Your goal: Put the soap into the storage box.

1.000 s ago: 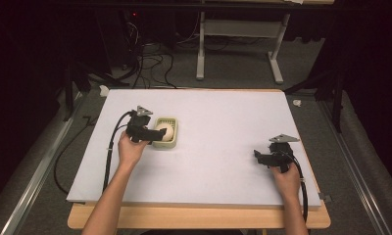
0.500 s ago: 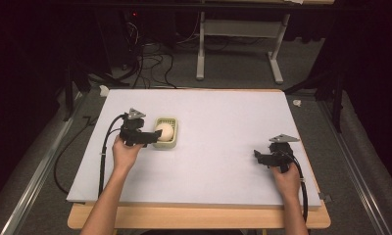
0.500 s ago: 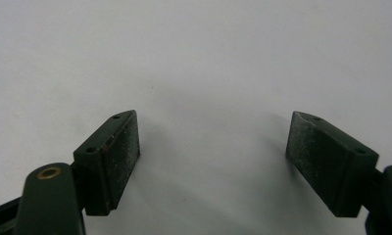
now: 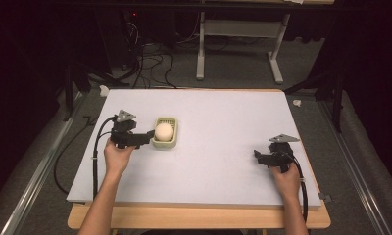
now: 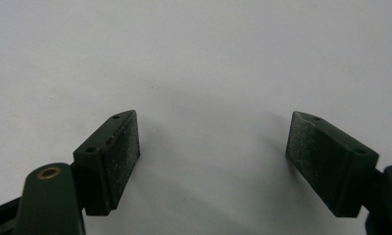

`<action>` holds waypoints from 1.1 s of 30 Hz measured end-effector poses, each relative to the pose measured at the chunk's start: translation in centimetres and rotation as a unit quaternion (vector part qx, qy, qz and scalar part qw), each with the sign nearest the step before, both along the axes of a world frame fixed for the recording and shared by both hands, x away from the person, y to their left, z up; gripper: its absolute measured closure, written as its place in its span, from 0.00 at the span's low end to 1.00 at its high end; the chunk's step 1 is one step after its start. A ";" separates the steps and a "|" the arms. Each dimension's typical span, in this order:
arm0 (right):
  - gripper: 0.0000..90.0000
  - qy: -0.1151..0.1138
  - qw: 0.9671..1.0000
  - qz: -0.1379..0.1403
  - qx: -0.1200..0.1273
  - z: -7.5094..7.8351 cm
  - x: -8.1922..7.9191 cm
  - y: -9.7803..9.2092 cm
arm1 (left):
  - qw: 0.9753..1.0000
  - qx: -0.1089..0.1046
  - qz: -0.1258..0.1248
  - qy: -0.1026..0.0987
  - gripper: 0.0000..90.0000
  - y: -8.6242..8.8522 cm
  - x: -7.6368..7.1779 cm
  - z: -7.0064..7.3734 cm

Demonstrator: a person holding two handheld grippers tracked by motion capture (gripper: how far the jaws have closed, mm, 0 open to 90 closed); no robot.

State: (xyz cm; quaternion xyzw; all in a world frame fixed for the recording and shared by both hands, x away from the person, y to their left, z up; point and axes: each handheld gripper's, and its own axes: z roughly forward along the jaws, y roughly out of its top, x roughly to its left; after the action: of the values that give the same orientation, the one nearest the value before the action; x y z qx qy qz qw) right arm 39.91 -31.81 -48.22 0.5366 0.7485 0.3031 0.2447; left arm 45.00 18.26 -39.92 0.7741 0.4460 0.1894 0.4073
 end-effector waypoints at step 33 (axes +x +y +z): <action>0.23 0.002 1.000 0.001 0.002 0.0 0.0 0.0 | 1.000 -0.006 0.007 0.002 0.21 2.8 -2.6 -0.4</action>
State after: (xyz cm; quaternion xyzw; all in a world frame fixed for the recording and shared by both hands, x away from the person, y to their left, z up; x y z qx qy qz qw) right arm 39.93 -31.85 -48.21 0.5373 0.7489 0.3036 0.2415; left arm 42.36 21.03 -40.30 0.7688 0.4536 0.1875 0.4099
